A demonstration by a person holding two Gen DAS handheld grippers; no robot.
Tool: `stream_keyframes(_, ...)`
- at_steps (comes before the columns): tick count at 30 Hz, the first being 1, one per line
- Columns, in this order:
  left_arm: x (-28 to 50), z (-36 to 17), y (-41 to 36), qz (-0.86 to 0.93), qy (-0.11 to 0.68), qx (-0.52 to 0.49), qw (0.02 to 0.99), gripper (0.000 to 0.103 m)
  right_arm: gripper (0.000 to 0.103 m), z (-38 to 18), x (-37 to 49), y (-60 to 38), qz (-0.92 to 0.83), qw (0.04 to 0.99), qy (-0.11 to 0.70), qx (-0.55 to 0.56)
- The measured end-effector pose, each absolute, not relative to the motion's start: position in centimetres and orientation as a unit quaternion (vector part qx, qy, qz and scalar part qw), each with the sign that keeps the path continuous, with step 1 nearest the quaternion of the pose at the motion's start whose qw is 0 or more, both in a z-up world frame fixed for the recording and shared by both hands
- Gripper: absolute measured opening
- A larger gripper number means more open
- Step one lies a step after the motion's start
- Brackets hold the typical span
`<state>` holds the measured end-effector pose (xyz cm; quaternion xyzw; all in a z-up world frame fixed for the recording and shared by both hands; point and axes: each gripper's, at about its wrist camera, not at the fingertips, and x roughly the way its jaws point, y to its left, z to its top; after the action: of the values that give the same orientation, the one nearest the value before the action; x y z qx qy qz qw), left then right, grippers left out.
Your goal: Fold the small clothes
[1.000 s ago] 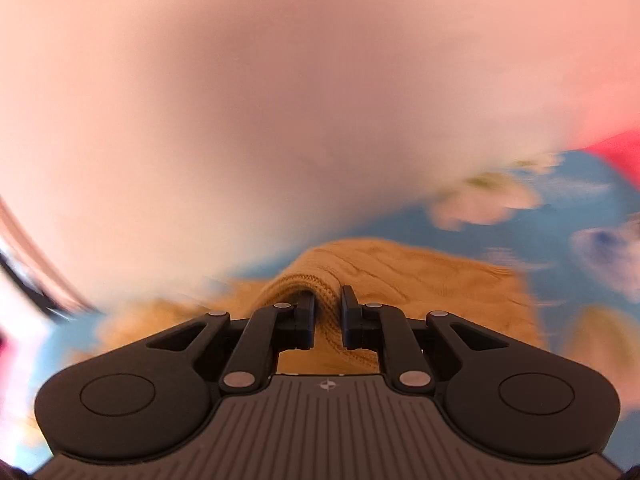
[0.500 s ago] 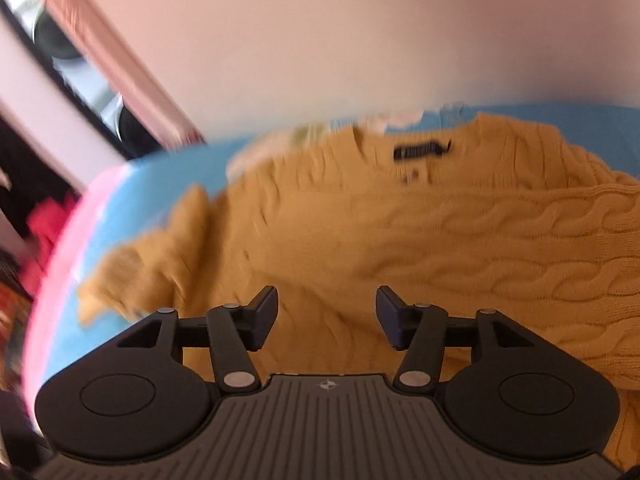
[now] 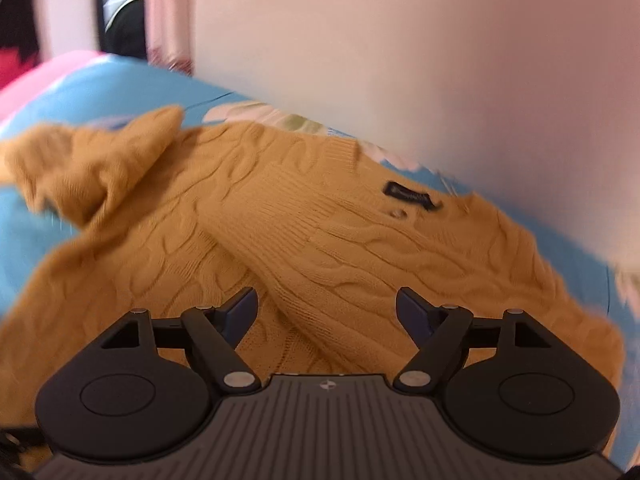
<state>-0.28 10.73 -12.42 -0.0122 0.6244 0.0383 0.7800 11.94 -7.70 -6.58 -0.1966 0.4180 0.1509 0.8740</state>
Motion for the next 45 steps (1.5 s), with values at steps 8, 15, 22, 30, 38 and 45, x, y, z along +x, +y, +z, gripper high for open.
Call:
stream_keyframes(8,-1.0,-12.2,10.6,0.036,0.619,-0.015,0.785,0.103,0.077,-10.4,14.8,-4.7,0.165,0.855,0.418,-0.259)
stream_keyframes(15,-1.1,-12.3,10.6,0.037,0.614,-0.016,0.788,0.103,0.013,-7.9,17.2,-5.5,0.147,0.891,0.412,-0.12)
stream_keyframes(22,-1.0,-12.3,10.8,0.038,0.617,-0.017,0.786,0.103,0.014,-4.8,18.6,-0.4,0.21,0.899,0.381,-0.049)
stream_keyframes(30,-0.8,-12.2,10.8,0.035,0.615,-0.016,0.787,0.103,0.07,-7.3,16.8,-4.7,0.195,0.884,0.423,-0.03)
stream_keyframes(38,-0.5,-12.4,10.7,0.03,0.621,-0.011,0.783,0.103,0.087,-4.1,13.9,-22.2,-0.073,0.928,0.351,0.106)
stream_keyframes(45,-0.3,-12.6,10.5,0.035,0.626,-0.009,0.779,0.103,0.088,-8.8,16.5,-36.2,-0.116,0.823,0.416,0.369)
